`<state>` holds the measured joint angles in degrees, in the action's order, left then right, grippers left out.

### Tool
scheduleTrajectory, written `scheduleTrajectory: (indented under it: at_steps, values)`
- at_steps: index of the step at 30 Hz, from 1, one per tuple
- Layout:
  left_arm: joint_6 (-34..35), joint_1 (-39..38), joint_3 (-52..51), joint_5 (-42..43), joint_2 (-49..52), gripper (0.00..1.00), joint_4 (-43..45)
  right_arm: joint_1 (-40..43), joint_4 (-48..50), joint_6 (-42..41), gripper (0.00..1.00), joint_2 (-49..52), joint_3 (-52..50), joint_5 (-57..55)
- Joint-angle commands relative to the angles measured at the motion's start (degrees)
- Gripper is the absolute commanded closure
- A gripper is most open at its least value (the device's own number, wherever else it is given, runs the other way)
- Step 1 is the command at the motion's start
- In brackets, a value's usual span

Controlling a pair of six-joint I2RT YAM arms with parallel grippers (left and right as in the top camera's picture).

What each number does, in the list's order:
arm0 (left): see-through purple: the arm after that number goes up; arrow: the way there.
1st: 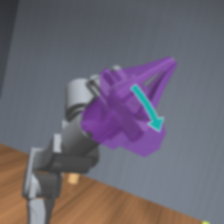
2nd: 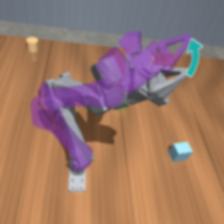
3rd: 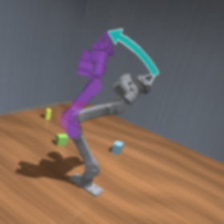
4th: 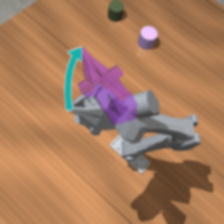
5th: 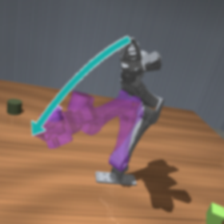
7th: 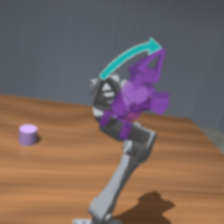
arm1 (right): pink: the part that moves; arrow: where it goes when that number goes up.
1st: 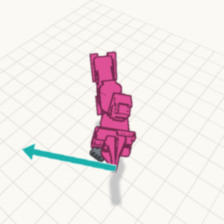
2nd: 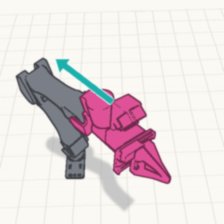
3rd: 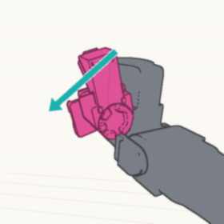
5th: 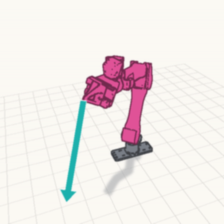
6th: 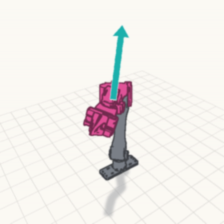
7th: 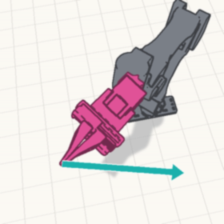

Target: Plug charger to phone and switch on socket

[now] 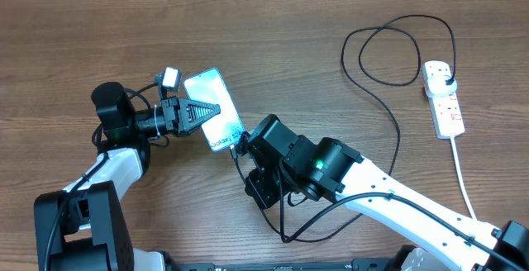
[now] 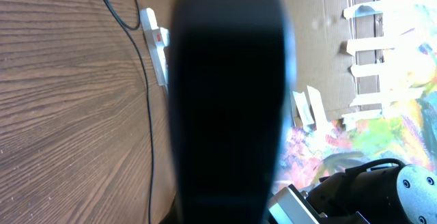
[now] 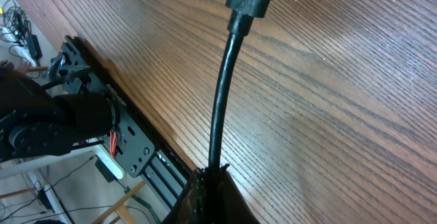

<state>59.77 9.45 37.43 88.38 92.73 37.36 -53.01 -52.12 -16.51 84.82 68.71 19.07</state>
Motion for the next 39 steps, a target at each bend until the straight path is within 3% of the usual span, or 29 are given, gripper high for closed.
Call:
scheduleTrajectory:
  at_steps: [1,39]
  values:
    - [-1.5,-0.1,0.9,2.1,-0.2,0.96,0.4,0.0,0.4,-0.2,0.96,-1.6,0.4,-1.0]
    - [-3.2,-0.1,0.9,2.1,-0.2,0.96,0.4,0.0,-0.9,3.1,0.96,-1.6,0.4,-1.6]
